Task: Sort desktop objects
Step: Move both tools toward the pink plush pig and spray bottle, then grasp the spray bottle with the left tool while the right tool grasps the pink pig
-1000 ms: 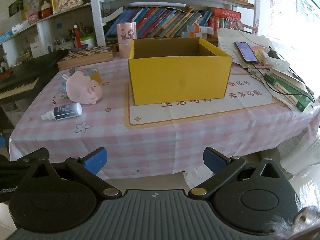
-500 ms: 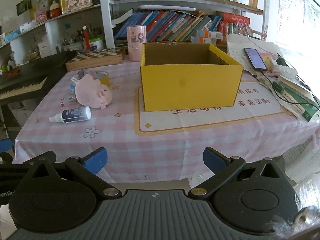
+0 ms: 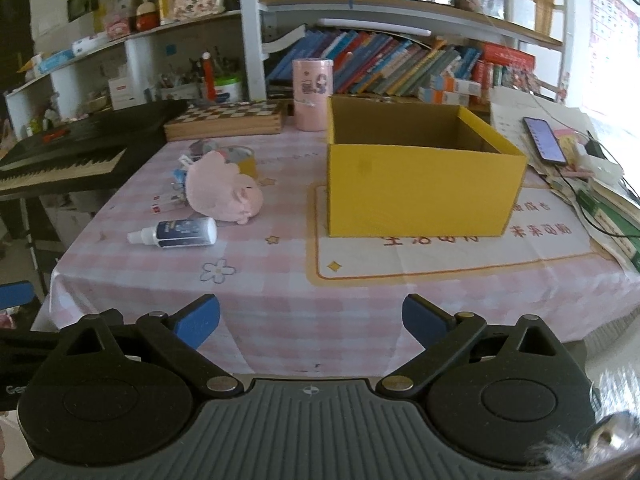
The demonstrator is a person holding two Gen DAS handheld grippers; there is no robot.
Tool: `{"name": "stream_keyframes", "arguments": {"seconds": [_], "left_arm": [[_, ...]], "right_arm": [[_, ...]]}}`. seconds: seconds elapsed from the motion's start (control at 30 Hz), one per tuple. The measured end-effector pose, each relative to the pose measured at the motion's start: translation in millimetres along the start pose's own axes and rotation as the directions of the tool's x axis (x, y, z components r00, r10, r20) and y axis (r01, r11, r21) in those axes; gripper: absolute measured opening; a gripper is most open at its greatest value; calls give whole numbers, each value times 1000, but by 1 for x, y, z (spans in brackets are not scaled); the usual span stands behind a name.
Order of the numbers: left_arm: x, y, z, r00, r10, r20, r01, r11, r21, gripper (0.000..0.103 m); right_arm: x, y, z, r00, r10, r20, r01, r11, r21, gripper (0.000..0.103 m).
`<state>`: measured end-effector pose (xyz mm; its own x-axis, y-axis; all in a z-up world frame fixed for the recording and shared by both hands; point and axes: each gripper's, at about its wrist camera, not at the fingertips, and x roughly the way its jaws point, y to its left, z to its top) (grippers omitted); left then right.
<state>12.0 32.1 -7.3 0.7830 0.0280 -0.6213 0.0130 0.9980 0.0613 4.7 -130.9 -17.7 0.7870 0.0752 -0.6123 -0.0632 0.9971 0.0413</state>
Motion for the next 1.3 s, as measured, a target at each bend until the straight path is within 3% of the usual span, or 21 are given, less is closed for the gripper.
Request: {"name": "stream_keyframes", "arguments": {"seconds": [0.27,0.5,0.77,1.3], "left_arm": [[10,11,3,999,42,-22,-43,999,-29,103],[31,17,11,997,61,-46,-64,996,-58,103],[61,17,27,995,73,-75,-78,995,-61,103],[111,5,55,993,26,-118,-28,999,-16,102]], "right_arm": [[19,8,10,999,43,-14,-44,999,-17,99],[47,15,26,995,87,-48,-90,995,-52,76],[80,27,53,988,141,-55,-147,981,-129,75],[139,32,98,967,241,-86,-254,942,-217,77]]}}
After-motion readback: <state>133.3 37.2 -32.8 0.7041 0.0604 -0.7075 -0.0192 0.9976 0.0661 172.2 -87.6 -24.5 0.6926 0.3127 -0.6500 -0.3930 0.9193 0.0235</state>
